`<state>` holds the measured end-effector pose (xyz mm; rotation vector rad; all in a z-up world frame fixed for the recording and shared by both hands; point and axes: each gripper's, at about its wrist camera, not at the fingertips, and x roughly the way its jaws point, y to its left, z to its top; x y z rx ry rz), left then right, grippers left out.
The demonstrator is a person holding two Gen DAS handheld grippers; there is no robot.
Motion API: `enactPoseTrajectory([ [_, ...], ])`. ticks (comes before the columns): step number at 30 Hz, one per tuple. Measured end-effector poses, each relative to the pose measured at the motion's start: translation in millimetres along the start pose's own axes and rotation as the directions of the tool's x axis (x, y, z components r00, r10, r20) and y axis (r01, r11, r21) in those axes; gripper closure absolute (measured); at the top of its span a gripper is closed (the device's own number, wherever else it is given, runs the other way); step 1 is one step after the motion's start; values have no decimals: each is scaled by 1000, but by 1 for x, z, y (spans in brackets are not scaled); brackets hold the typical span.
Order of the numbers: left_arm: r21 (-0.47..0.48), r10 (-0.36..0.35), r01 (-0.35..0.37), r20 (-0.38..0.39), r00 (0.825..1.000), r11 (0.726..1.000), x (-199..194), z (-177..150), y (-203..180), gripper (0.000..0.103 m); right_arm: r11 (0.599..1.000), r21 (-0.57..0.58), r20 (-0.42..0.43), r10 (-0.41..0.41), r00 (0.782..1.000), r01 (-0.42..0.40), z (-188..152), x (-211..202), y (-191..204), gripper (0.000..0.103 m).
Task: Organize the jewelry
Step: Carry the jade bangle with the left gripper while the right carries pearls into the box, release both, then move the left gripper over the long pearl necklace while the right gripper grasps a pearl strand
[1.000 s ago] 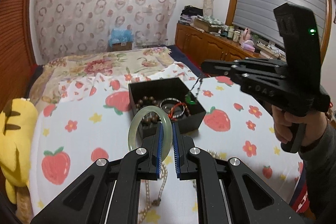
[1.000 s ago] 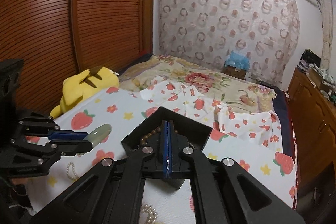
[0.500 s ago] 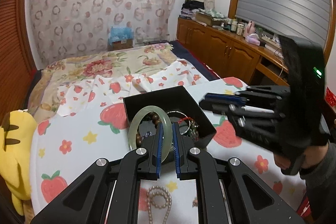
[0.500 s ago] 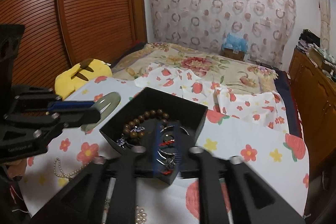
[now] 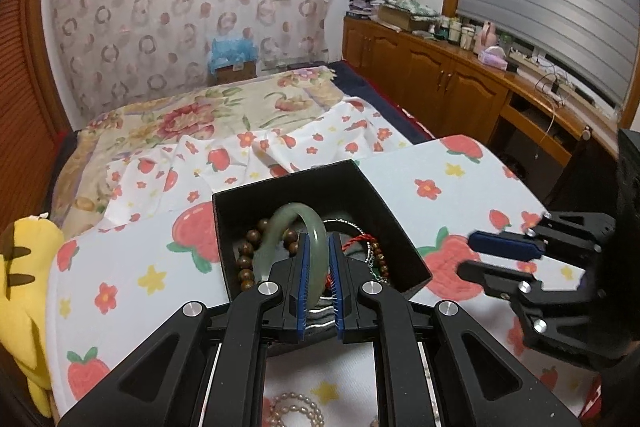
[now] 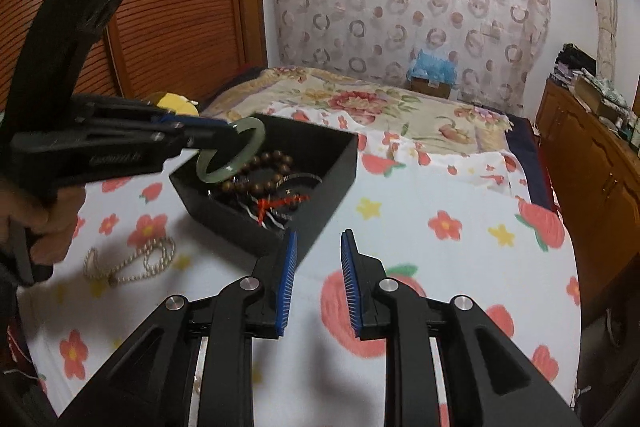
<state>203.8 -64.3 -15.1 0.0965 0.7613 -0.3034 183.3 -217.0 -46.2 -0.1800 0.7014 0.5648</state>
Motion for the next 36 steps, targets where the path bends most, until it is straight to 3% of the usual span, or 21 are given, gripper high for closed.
enactPoseTrajectory([
  [12,25,17,-17,7,1000,1000,-7,-6,-6,92,999,-4,12,42,999,-41,-16,-18,13,78],
  [14,28,20,-20,20,1000,999,-13,-7,-7,78,999,-12,15,48,999,-48,-18,-21,19,78],
  [18,26,18,-20,51,999,999,-32,-15,-7,76,997,-36,17,75,997,-74,-23,-25,35,78],
  [28,-38,24,-22,61,998,999,-73,-71,20,75,988,-74,-9,136,991,-136,-31,-23,66,78],
  [36,-83,27,-23,44,999,996,-89,-114,37,75,989,-72,-42,129,991,-132,-44,-21,68,78],
])
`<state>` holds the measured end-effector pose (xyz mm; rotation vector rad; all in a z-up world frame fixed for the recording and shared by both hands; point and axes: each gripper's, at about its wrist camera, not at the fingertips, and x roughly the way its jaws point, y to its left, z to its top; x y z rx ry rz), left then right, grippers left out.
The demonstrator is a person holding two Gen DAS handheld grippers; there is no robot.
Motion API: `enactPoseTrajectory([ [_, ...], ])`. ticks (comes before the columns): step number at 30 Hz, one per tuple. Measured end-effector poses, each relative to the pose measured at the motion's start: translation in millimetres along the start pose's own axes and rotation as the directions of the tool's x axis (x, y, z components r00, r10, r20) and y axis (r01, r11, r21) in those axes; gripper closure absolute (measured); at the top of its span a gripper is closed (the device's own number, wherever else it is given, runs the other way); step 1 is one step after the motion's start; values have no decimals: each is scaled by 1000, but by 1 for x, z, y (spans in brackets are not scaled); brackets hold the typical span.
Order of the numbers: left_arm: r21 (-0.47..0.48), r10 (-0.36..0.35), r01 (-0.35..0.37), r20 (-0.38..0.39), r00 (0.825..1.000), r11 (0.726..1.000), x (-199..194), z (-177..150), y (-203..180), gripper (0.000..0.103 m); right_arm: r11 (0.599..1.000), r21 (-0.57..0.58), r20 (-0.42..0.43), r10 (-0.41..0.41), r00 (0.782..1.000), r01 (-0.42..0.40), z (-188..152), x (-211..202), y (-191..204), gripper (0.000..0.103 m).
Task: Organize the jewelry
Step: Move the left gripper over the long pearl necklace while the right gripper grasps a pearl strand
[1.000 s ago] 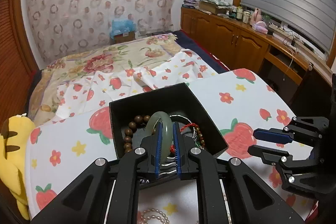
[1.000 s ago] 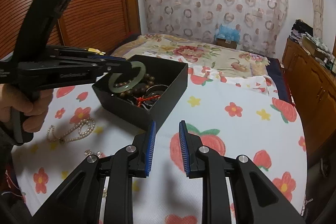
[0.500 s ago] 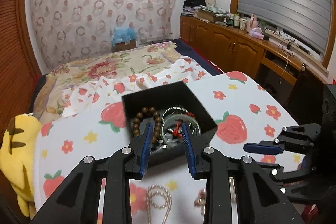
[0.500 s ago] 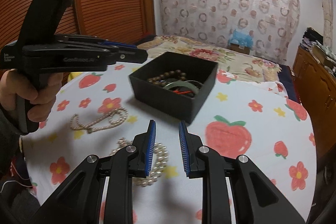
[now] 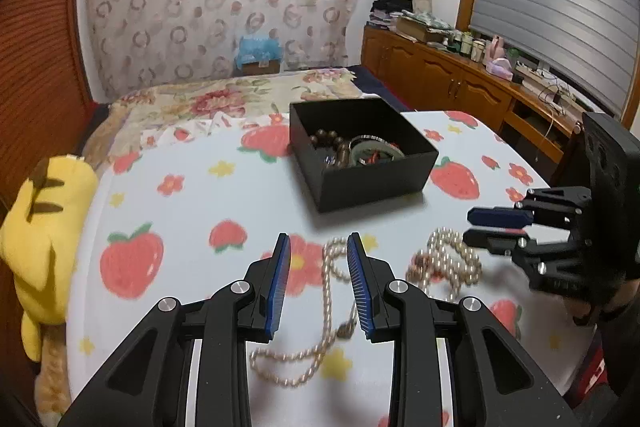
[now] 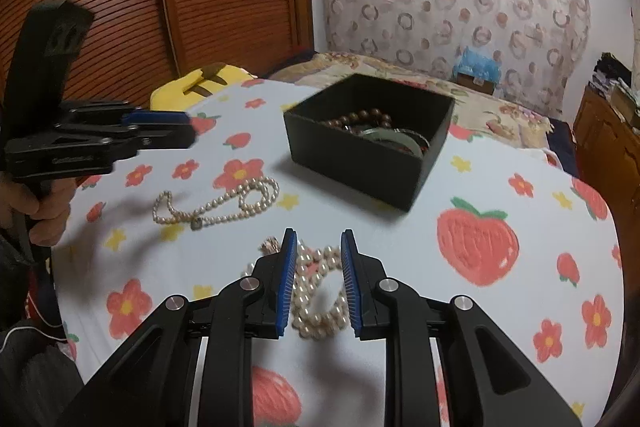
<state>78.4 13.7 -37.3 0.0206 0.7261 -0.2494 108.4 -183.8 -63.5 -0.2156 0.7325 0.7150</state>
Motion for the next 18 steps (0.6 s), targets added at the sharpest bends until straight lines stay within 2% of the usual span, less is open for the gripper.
enactPoseTrajectory([
  [4,-17,-10,9,-8,1000,1000,-3,-15,3,70,1000,7,-31,-18,999,18,-12,0,-4,78],
  [16,4,-56,56,-46,997,998,11,-30,-15,70,999,-24,-63,-29,998,27,-26,0,8,78],
  [18,10,-58,58,-49,997,998,12,-32,-16,70,998,-28,-56,-56,997,54,-26,-2,7,78],
])
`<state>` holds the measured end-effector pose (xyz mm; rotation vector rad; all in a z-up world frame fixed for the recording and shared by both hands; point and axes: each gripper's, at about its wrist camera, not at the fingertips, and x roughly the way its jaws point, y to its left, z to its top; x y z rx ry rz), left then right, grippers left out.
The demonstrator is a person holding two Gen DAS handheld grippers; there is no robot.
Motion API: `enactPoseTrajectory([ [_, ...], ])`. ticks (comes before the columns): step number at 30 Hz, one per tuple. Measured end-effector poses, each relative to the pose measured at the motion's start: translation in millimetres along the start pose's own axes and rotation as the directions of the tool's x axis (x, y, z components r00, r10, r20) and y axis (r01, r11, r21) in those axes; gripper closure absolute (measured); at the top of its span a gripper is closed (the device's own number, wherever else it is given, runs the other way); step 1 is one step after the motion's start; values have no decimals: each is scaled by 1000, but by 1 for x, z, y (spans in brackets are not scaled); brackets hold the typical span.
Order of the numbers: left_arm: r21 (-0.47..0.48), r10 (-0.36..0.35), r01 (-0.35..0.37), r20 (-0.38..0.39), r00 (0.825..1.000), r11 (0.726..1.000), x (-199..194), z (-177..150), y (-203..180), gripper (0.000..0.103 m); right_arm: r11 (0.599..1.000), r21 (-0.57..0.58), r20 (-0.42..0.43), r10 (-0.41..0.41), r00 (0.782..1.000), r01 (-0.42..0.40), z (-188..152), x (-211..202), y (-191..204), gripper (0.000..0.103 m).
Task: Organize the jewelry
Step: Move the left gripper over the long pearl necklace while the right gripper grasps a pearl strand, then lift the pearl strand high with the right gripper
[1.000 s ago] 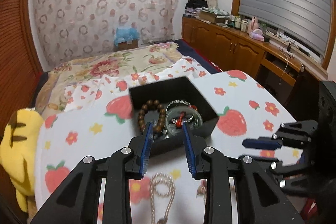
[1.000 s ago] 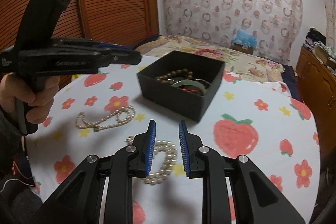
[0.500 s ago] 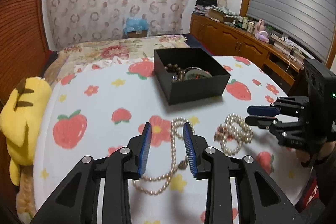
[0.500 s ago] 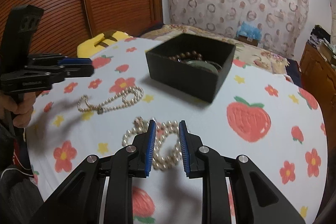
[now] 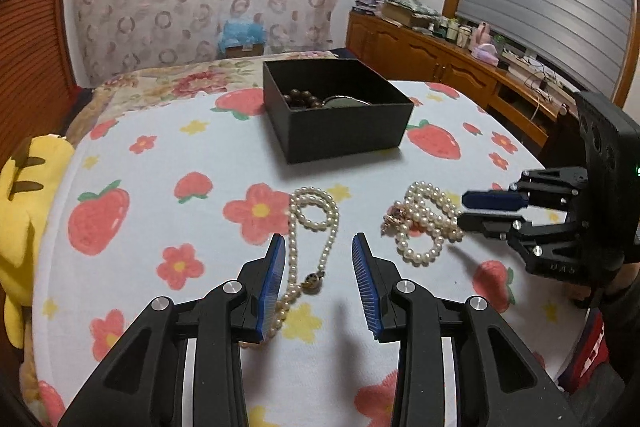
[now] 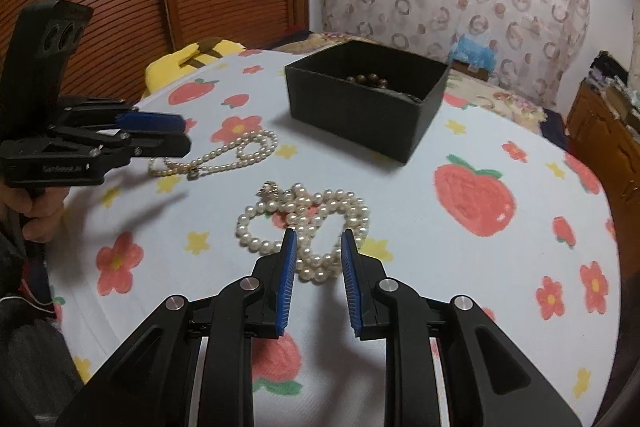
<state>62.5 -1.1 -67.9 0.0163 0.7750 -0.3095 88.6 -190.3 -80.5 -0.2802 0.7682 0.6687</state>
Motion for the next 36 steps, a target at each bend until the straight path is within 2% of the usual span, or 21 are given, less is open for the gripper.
enactPoseTrajectory([
  [5,-5,12,-12,-5,1000,1000,2,-3,2,70,998,42,-14,-37,999,38,6,5,-18,78],
  [12,-22,25,-26,-13,1000,999,1,-7,10,70,998,48,-60,-41,997,44,15,23,-26,78],
  [17,-28,26,-26,-12,1000,999,1,-8,13,70,987,6,-91,-157,984,158,17,32,-29,81],
  [24,-39,30,-30,-13,999,999,0,-11,19,70,994,36,-100,-99,990,103,18,34,-40,81],
  [25,-40,30,-30,-13,999,999,0,-11,20,70,995,34,-102,-95,990,99,19,35,-41,82],
  [27,-40,30,-30,-14,999,999,0,-11,20,70,997,37,-104,-69,992,73,19,36,-40,94],
  [31,-37,29,-30,-13,999,999,0,-11,20,70,995,9,-103,-101,990,102,15,31,-38,95],
  [36,-42,31,-31,-14,999,999,-1,-11,21,70,991,33,-40,-125,991,126,14,7,-45,95],
])
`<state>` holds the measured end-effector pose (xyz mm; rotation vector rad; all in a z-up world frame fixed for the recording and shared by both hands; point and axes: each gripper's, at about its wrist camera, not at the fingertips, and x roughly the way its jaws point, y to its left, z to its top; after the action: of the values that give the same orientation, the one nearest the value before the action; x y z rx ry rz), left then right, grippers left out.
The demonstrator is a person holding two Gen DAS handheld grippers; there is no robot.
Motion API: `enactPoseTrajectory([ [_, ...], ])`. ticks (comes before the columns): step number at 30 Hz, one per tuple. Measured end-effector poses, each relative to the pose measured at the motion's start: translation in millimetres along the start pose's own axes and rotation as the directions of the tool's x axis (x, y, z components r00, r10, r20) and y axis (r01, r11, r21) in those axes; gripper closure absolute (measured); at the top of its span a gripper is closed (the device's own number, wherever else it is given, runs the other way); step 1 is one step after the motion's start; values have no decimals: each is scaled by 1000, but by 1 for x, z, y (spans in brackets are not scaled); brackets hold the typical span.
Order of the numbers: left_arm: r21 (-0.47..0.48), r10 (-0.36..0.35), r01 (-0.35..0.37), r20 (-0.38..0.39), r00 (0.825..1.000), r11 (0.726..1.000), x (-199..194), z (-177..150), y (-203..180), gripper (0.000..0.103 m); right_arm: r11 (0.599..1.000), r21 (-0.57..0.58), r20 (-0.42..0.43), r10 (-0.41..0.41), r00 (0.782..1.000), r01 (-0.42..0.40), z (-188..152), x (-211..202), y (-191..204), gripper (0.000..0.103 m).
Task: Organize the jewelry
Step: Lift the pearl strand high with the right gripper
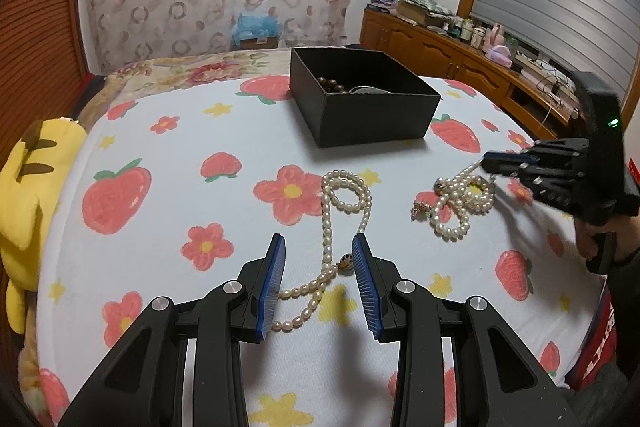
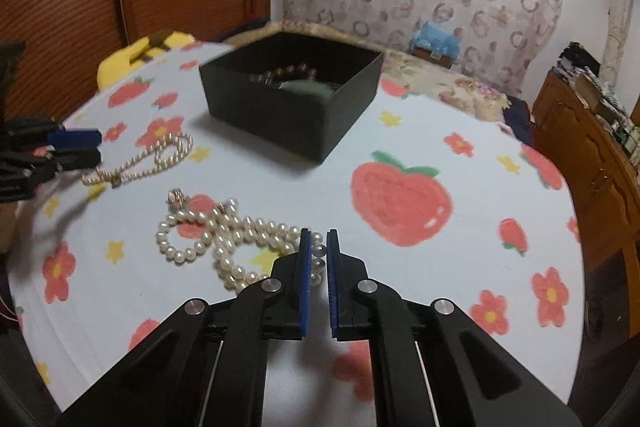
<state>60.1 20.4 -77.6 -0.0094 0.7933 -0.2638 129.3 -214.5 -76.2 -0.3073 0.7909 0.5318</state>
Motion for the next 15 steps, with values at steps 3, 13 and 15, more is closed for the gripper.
enactPoseTrajectory([
  [3,-3,1,-1,-2,1000,1000,0,-1,1,70,1000,8,48,-2,999,2,5,-16,-5,95],
  [13,-24,19,-19,22,1000,1000,-7,3,12,70,1000,-11,212,9,977,-6,40,-67,-1,95],
  [15,-34,25,-24,27,999,999,-10,4,15,70,1000,-20,233,9,972,-4,46,-75,1,95],
])
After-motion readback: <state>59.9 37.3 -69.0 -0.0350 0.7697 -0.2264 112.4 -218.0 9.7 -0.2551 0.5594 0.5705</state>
